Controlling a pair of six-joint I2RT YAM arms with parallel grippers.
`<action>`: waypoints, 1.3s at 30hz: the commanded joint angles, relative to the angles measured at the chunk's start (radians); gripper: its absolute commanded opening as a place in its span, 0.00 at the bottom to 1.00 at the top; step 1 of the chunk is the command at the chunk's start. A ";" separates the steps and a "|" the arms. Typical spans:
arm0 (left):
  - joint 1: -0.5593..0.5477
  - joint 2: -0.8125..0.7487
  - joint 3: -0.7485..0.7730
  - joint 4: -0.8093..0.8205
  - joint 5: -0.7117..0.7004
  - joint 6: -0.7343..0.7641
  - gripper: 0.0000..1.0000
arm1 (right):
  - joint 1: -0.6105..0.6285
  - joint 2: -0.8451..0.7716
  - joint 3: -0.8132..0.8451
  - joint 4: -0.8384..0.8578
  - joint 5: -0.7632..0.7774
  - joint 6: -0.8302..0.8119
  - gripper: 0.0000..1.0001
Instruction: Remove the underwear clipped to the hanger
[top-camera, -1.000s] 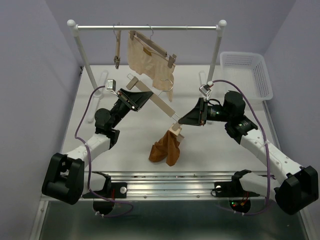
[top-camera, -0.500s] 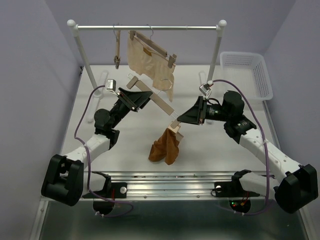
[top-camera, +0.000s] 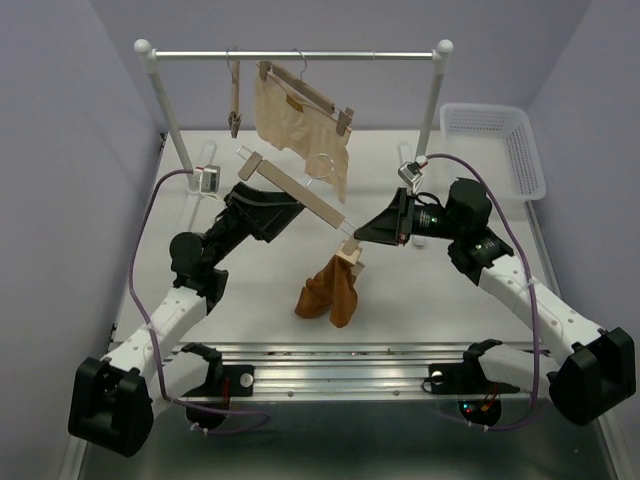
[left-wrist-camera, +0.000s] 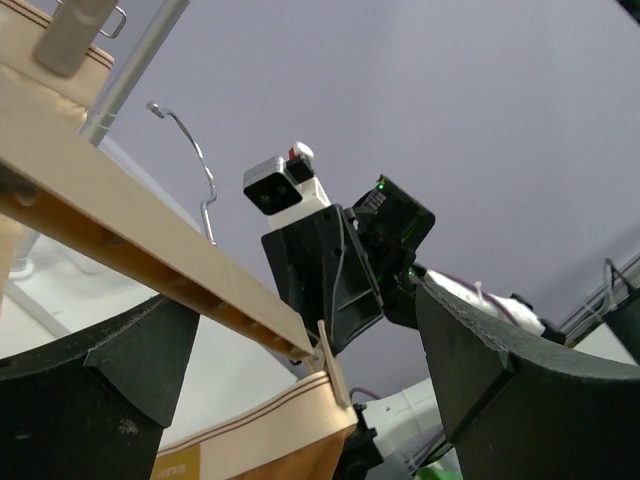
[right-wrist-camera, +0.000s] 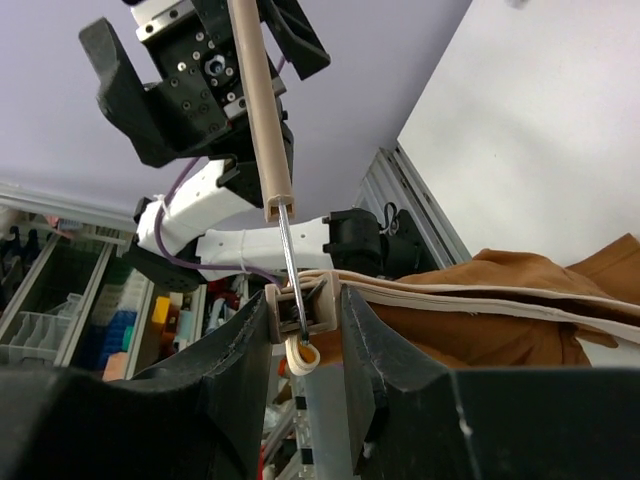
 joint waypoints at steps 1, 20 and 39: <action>-0.022 -0.124 -0.026 -0.098 0.055 0.181 0.99 | 0.000 0.000 0.055 0.054 0.060 0.024 0.11; -0.089 -0.133 -0.014 -0.307 0.124 0.322 0.99 | 0.000 0.014 0.047 0.166 0.037 0.069 0.07; -0.267 -0.090 0.046 -0.482 -0.018 0.626 0.99 | 0.000 0.031 0.091 0.171 0.029 0.092 0.07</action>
